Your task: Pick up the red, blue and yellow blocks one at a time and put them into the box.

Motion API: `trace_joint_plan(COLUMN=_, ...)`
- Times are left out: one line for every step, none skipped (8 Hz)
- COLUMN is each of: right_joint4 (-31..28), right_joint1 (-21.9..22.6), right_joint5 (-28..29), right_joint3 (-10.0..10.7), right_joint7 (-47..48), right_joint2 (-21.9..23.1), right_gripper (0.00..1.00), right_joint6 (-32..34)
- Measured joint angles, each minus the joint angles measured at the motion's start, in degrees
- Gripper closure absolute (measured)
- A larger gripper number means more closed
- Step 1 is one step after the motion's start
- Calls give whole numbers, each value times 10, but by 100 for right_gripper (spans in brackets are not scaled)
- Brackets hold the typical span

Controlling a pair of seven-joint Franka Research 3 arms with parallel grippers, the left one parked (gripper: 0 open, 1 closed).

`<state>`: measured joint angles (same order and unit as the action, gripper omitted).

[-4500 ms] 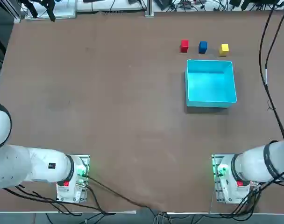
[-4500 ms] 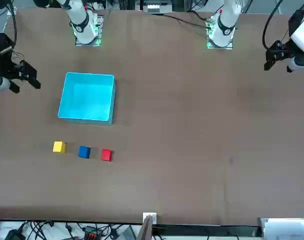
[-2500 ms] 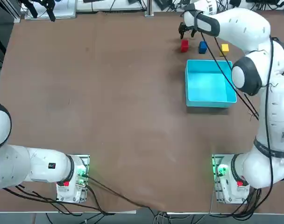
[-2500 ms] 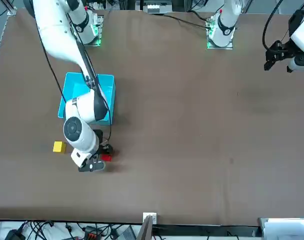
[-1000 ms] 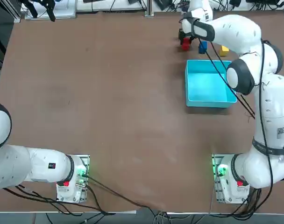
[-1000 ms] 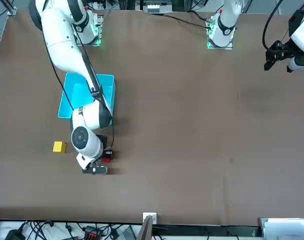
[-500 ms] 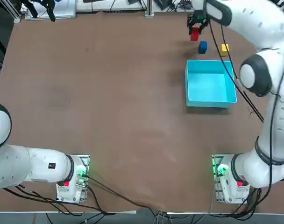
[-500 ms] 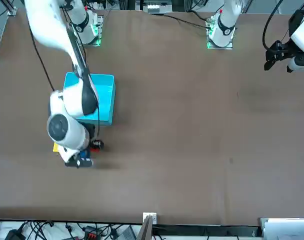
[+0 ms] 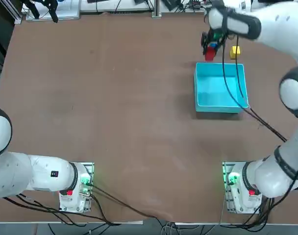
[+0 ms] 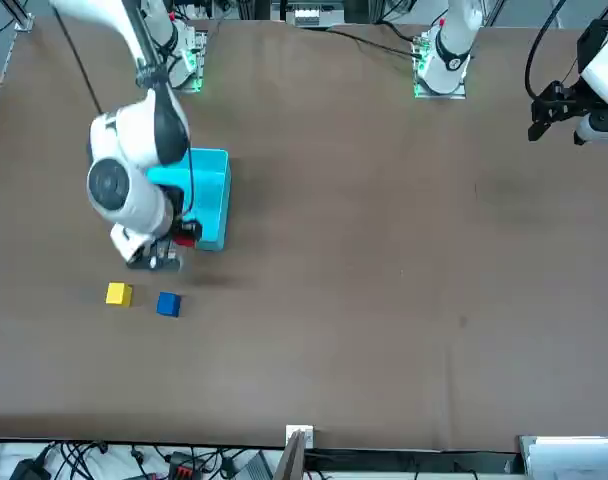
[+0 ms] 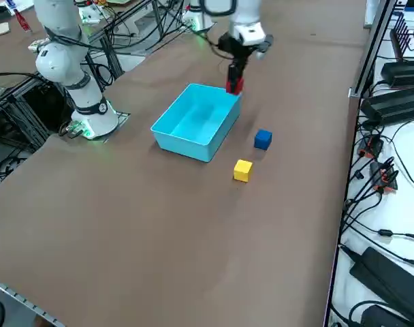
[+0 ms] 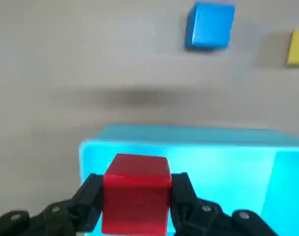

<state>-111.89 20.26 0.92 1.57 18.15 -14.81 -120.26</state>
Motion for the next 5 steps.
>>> trace_joint_plan(right_joint4=-82, right_joint1=7, right_joint5=0, right_joint3=0, right_joint7=1, right_joint2=34, right_gripper=29, right_joint6=-48)
trace_joint_plan(right_joint4=-141, right_joint1=15, right_joint5=0, right_joint3=-1, right_joint7=1, right_joint2=56, right_gripper=29, right_joint6=-75)
trace_joint_plan(right_joint4=-171, right_joint1=24, right_joint5=0, right_joint3=-1, right_joint7=1, right_joint2=67, right_gripper=29, right_joint6=-82)
trace_joint_plan(right_joint4=-183, right_joint1=32, right_joint5=0, right_joint3=-1, right_joint7=2, right_joint2=72, right_gripper=28, right_joint6=-83)
trace_joint_plan(right_joint4=-186, right_joint1=37, right_joint5=0, right_joint3=-1, right_joint7=3, right_joint2=74, right_gripper=23, right_joint6=-82)
